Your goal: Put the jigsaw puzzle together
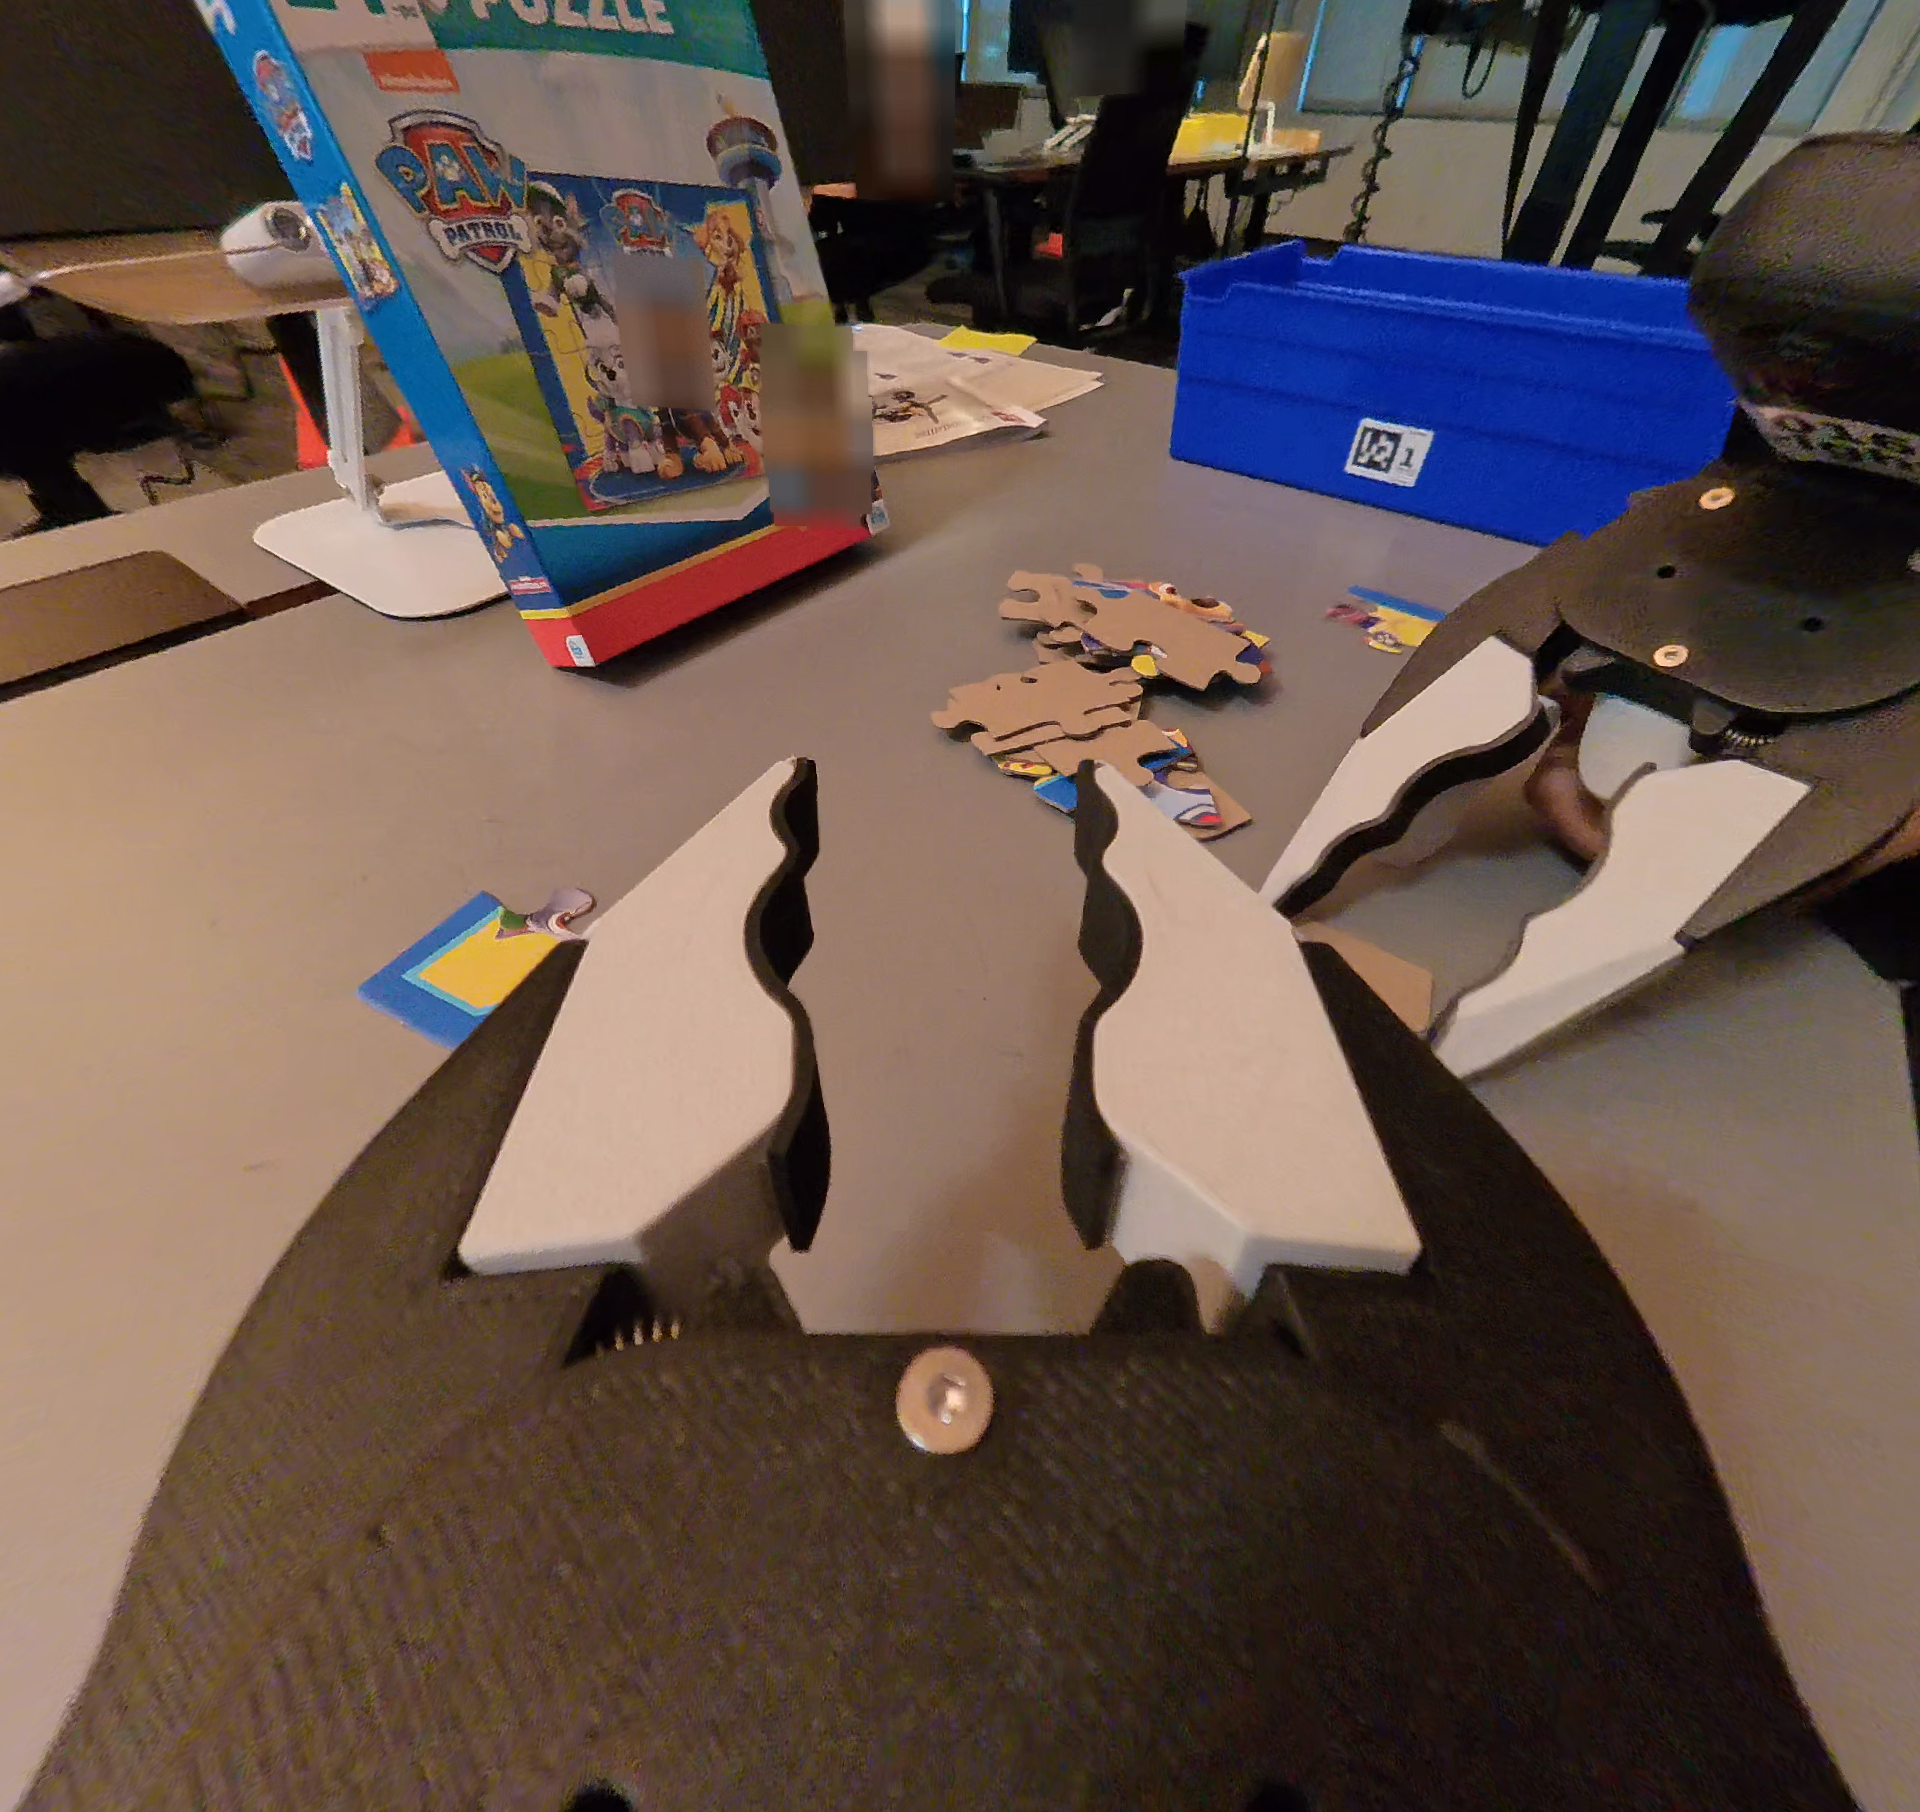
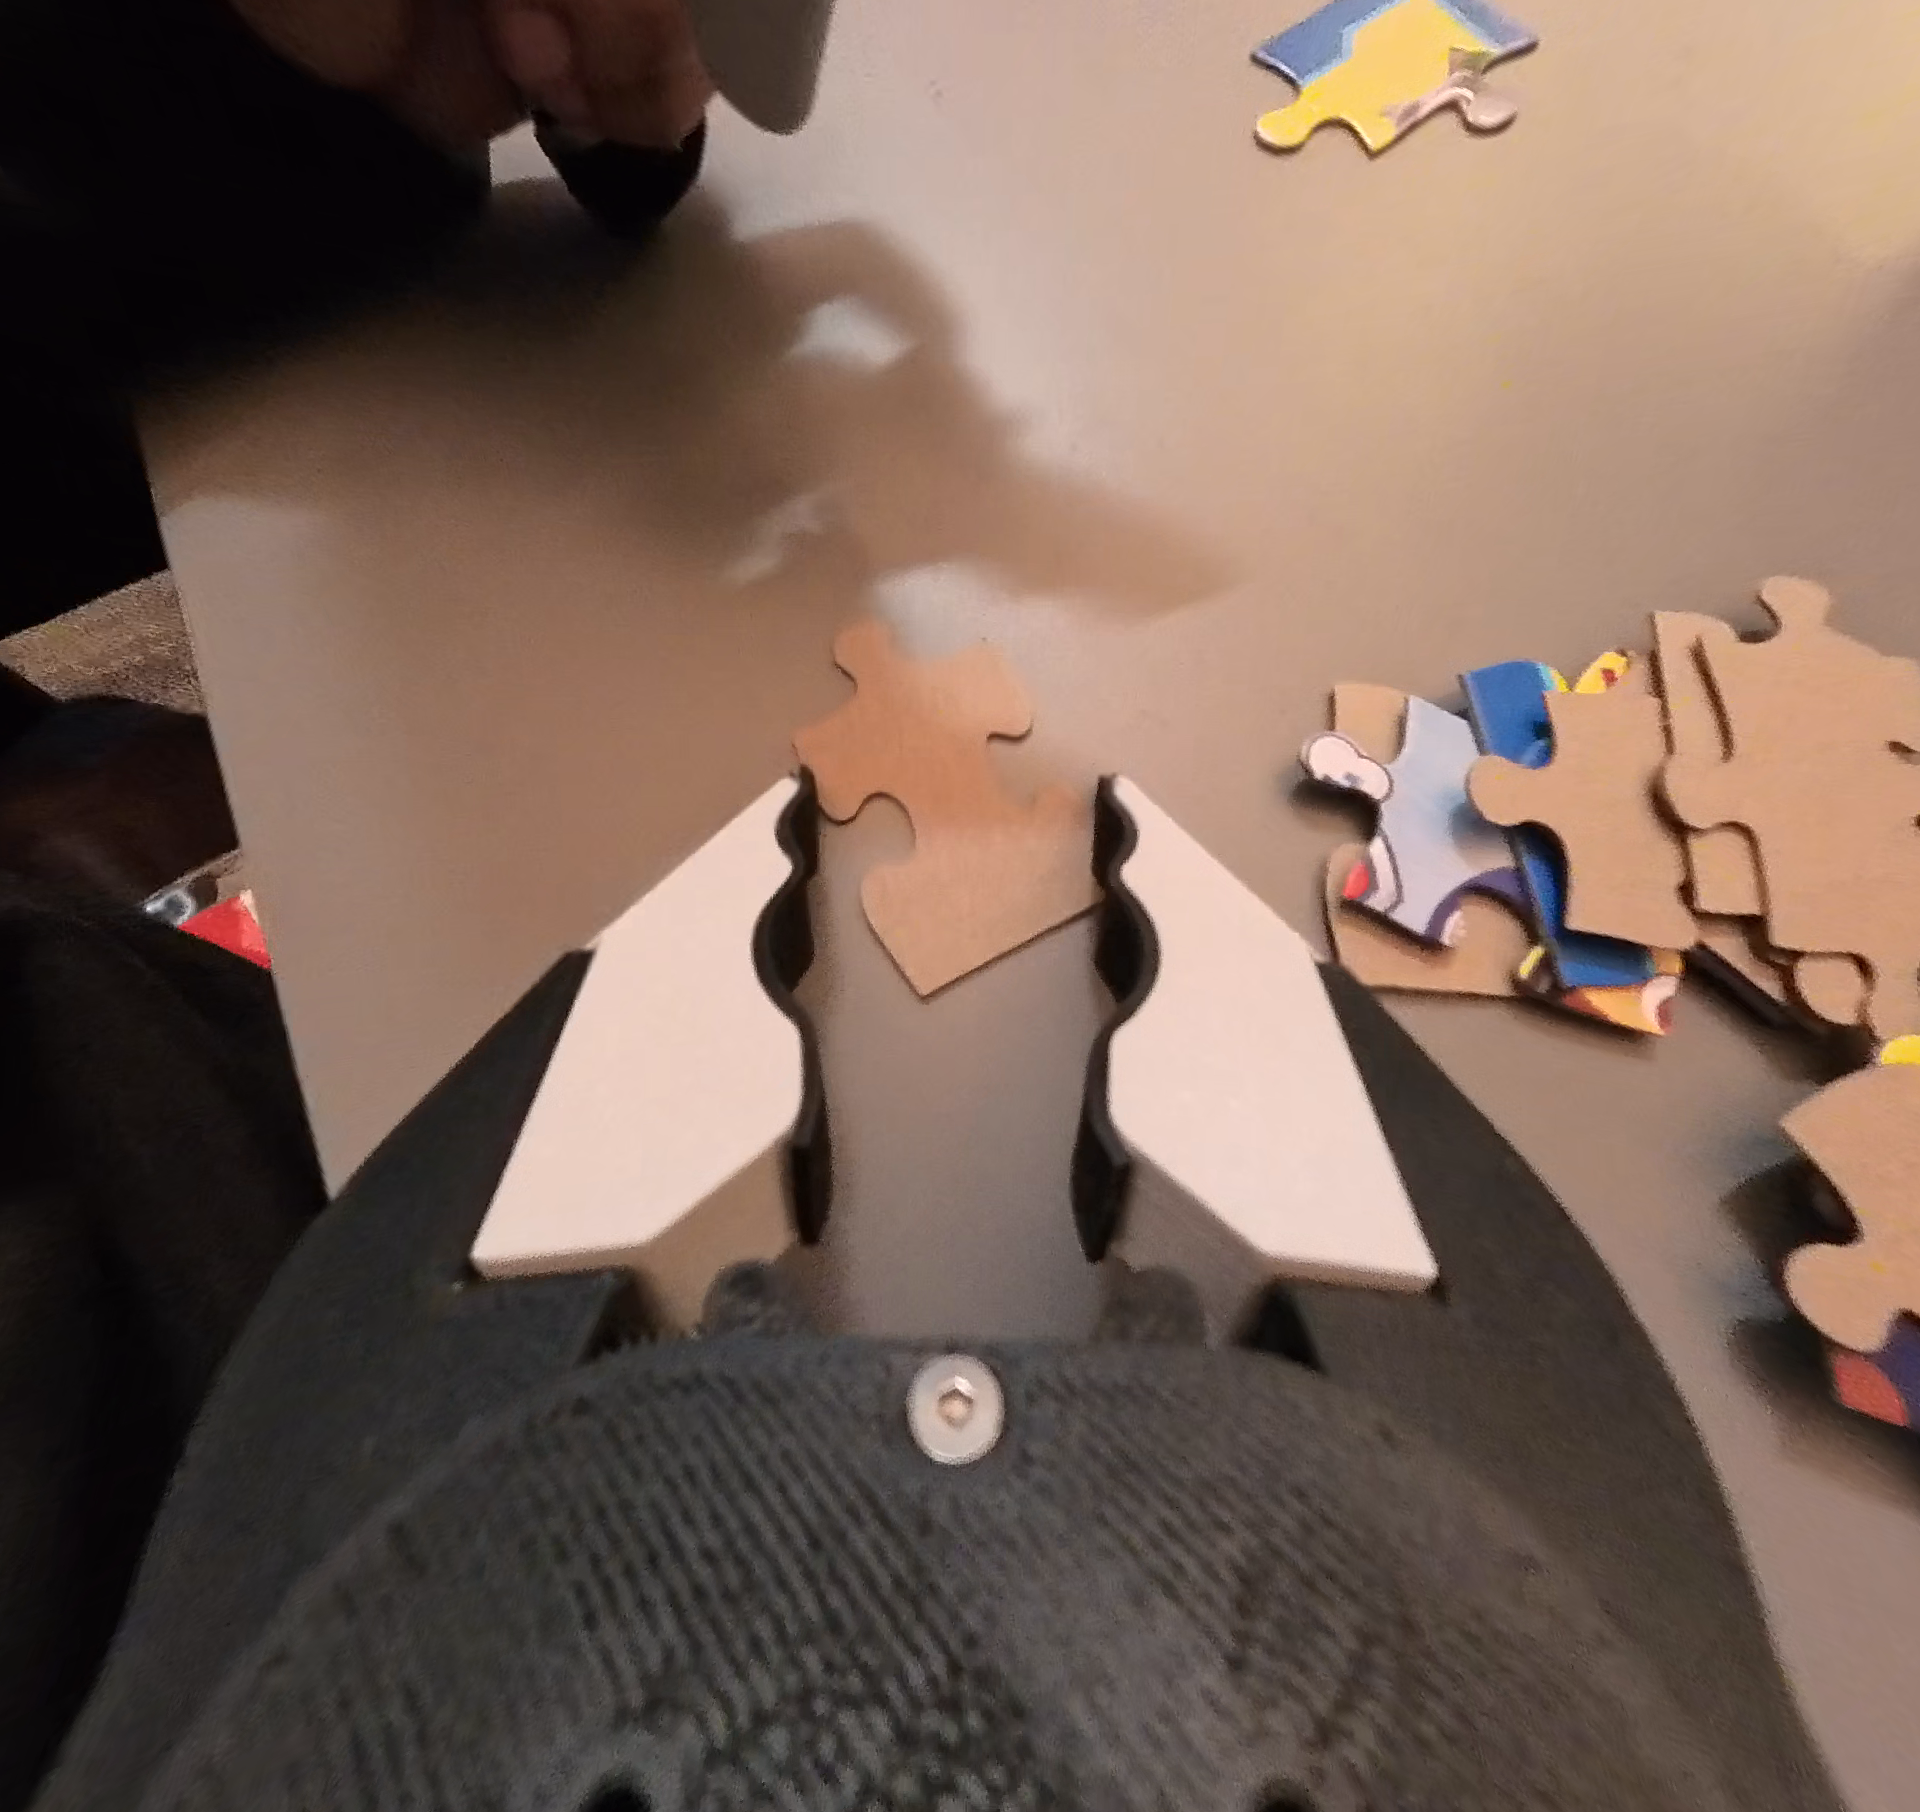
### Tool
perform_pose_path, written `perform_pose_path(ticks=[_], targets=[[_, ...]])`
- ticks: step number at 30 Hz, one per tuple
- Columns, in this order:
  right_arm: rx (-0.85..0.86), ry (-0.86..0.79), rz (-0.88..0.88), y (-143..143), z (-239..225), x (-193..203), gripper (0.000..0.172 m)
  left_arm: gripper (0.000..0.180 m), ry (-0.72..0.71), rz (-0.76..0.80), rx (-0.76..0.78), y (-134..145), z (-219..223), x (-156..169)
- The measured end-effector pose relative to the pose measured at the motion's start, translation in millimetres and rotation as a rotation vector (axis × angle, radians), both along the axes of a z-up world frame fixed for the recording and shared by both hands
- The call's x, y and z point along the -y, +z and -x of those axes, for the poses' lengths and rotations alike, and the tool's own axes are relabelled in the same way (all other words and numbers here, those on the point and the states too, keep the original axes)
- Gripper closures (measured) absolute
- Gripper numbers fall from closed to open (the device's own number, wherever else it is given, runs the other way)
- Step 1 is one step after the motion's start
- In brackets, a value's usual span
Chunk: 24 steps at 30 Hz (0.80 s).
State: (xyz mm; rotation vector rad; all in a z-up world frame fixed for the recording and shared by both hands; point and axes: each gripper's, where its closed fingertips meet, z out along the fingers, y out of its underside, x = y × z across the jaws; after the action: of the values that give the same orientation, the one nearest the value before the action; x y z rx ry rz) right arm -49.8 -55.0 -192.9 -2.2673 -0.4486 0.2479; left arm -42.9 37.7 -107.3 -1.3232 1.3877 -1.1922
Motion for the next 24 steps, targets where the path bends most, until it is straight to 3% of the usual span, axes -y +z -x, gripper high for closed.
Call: perform_pose_path(ticks=[5, 6, 12, 19, 24], targets=[[0.023, 0.002, 0.061, 0, -6, 18, 0.131, 0.133, -0.003, 0.012, 0.008, 1, 1, -2], [0.022, 0.005, 0.062, 0, -5, 22, 0.140, 0.133, -0.005, 0.011, 0.007, 1, 1, -2], [-0.017, 0.016, 0.068, 0, 1, 40, 0.147, 0.133, -0.014, 0.009, 0.004, 1, 1, 0], [0.014, 0.070, 0.106, 0, 13, 81, 0.134, 0.133, -0.015, -0.012, -0.003, -1, 1, 2], [0.132, 0.105, -0.060, 6, 35, 81, 0.111, 0.134, -0.013, -0.012, -0.005, -1, 0, 2]])
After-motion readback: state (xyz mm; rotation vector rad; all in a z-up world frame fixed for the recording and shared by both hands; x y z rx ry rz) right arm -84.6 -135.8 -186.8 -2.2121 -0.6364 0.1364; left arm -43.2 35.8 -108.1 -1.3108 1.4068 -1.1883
